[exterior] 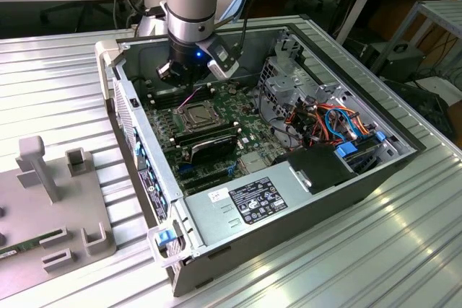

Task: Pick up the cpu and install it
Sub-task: 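Install the first cpu locking lever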

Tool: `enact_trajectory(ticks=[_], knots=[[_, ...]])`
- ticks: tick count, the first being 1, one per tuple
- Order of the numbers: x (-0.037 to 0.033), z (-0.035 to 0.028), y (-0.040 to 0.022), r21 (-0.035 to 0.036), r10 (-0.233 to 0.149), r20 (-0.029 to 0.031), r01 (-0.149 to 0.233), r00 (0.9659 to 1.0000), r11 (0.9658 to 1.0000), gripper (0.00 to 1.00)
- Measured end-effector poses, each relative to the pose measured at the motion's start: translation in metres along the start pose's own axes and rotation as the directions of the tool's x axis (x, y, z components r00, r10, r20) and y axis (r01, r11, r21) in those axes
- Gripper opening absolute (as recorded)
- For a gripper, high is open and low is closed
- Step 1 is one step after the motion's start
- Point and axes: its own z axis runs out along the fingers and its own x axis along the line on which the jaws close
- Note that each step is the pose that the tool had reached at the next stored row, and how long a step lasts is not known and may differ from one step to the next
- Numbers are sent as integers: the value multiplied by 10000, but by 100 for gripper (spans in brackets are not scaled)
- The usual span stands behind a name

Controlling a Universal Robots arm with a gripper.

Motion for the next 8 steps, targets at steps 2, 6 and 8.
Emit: enact_trajectory(ticks=[2,6,8], knots=[[3,19,-3,1,0,-1,0,10000,10000,11],[3,20,-4,0,0,-1,0,10000,10000,11],[1,27,-4,-2,1,3,-1,10000,10000,11]])
